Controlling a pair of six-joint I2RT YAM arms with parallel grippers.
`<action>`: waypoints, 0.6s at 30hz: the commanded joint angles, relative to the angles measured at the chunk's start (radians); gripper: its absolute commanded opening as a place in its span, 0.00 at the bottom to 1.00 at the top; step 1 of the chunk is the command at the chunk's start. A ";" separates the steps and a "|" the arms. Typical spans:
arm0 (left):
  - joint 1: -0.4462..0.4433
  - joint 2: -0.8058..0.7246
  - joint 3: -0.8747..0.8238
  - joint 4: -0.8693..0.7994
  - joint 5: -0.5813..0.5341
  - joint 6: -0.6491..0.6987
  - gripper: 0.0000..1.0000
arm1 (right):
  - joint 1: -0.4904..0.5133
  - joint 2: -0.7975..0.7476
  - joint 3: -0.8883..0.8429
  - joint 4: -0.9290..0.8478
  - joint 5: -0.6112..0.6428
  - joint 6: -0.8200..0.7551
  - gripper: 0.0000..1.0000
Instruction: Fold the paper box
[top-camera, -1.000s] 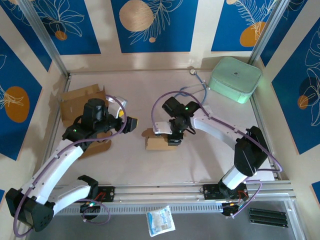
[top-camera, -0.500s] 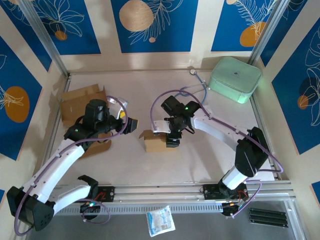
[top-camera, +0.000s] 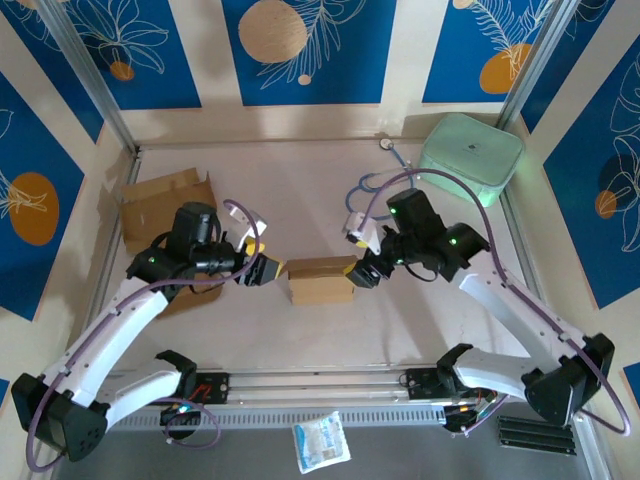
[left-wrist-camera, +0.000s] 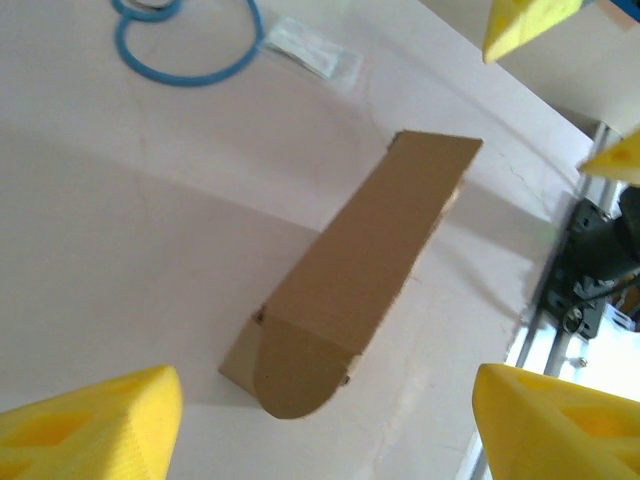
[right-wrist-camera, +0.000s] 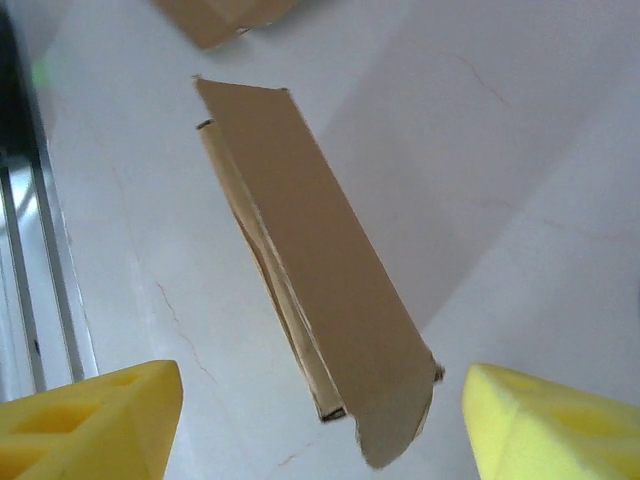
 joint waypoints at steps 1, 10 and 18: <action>-0.026 0.004 -0.006 -0.054 0.013 -0.028 0.75 | -0.038 -0.032 -0.088 0.041 -0.094 0.292 0.74; -0.035 0.070 -0.075 0.026 -0.024 -0.079 0.74 | -0.094 -0.019 -0.181 0.080 -0.012 0.303 0.65; -0.044 0.102 -0.114 0.173 0.014 -0.125 0.69 | -0.087 -0.022 -0.228 0.170 0.004 0.279 0.50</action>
